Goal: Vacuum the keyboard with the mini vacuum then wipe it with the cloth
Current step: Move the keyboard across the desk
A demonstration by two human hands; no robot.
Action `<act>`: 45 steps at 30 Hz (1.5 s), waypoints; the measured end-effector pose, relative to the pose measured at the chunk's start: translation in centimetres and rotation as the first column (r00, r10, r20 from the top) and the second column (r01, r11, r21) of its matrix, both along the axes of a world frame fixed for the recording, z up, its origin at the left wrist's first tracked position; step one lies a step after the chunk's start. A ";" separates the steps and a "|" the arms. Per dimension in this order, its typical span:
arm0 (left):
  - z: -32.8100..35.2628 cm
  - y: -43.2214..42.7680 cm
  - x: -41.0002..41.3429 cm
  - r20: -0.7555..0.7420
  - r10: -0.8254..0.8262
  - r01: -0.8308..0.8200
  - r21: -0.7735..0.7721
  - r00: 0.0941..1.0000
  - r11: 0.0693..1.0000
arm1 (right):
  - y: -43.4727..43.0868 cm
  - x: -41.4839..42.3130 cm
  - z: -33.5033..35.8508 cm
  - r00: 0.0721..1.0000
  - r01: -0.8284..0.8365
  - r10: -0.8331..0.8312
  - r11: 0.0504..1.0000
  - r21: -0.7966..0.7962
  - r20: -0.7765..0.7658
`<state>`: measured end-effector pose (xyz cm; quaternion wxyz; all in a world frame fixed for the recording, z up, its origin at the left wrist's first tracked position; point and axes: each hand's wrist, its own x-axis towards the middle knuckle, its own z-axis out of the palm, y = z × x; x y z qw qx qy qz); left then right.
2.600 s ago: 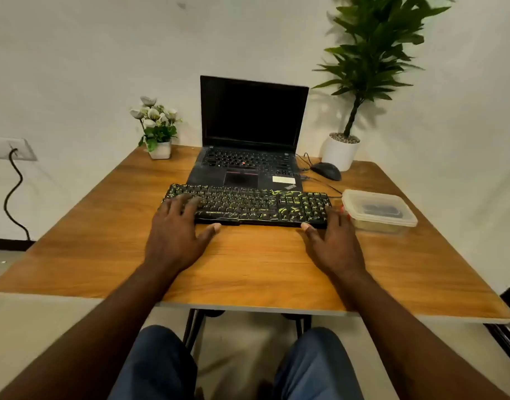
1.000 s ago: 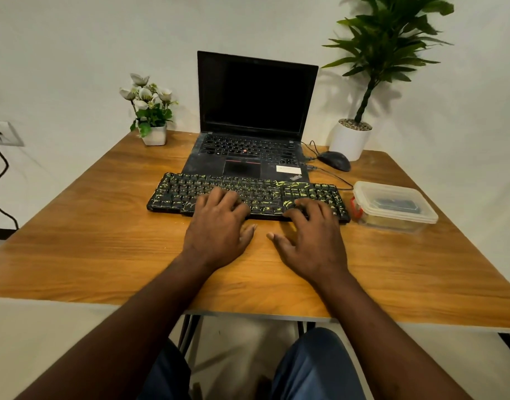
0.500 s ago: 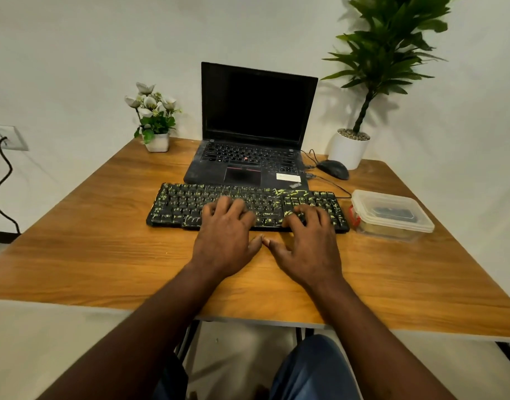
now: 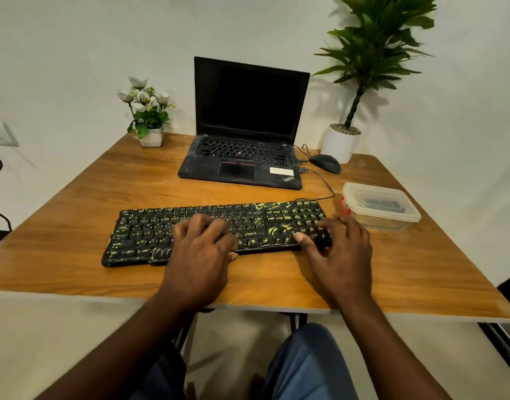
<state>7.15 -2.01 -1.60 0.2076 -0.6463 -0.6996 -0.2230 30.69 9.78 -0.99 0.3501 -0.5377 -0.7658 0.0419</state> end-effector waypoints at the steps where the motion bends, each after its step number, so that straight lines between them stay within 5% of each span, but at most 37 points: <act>1: 0.0 -0.4 -0.1 0.001 0.003 -0.003 0.001 1.000 1.000 | 0.2 0.4 0.0 0.999 0.023 -0.024 0.999 -0.049 -0.037; 4: 0.4 -0.9 -0.3 0.015 0.001 -0.001 -0.004 1.000 1.000 | 0.1 0.5 0.2 0.994 0.015 -0.032 0.988 -0.152 -0.108; 10: 0.6 -1.0 -0.1 0.036 -0.006 0.008 -0.044 0.999 0.999 | -1.8 -0.2 -0.2 0.998 0.044 -0.038 0.993 -0.107 0.058; 45: -0.3 -0.7 2.2 0.237 0.032 -0.040 0.031 0.971 0.999 | -3.6 0.9 -1.3 0.989 0.084 -0.088 0.996 -0.038 -0.119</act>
